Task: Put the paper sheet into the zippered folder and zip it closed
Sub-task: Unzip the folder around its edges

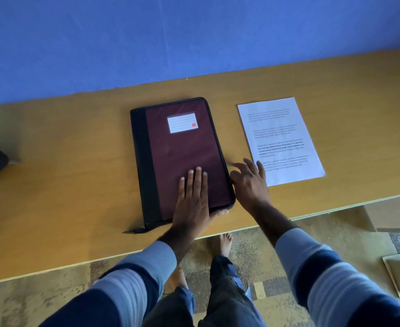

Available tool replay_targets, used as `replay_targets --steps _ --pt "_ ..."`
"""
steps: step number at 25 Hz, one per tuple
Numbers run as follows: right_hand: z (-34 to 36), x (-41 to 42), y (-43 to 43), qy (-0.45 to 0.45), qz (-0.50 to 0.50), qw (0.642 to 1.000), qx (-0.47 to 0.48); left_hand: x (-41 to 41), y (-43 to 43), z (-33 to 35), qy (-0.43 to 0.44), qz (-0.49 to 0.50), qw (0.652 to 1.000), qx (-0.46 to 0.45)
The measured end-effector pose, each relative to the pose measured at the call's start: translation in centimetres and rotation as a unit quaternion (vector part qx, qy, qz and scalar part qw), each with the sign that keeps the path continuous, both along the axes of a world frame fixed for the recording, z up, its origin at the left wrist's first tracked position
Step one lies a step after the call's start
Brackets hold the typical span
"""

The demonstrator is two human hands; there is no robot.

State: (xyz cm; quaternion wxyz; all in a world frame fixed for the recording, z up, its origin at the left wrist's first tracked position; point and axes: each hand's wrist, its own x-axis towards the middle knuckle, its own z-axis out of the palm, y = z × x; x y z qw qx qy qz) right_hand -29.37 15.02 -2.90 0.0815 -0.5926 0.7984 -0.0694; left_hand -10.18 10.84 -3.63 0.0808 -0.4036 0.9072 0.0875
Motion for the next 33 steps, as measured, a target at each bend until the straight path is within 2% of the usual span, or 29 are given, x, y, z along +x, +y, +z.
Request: replay_targets --steps 12,15,19,27,33 --pt "-0.6 5.1 7.1 -0.006 -0.103 0.994 -0.026 0.6 -0.2 0.0 0.007 -0.005 1.0 -0.018" --pt "-0.7 6.4 7.3 -0.006 -0.133 0.991 -0.032 4.7 -0.5 -0.2 0.018 0.01 0.999 -0.031" --pt "-0.3 7.9 7.6 -0.032 -0.174 0.983 -0.045 12.1 -0.4 0.0 -0.03 0.103 0.994 -0.033" --pt "-1.7 14.0 8.1 -0.063 -0.161 0.982 -0.076 13.0 0.1 -0.5 -0.031 0.113 0.993 -0.026" --pt "-2.1 16.3 7.3 -0.073 -0.129 0.983 -0.11 13.1 0.2 -0.6 0.014 0.115 0.993 -0.002"
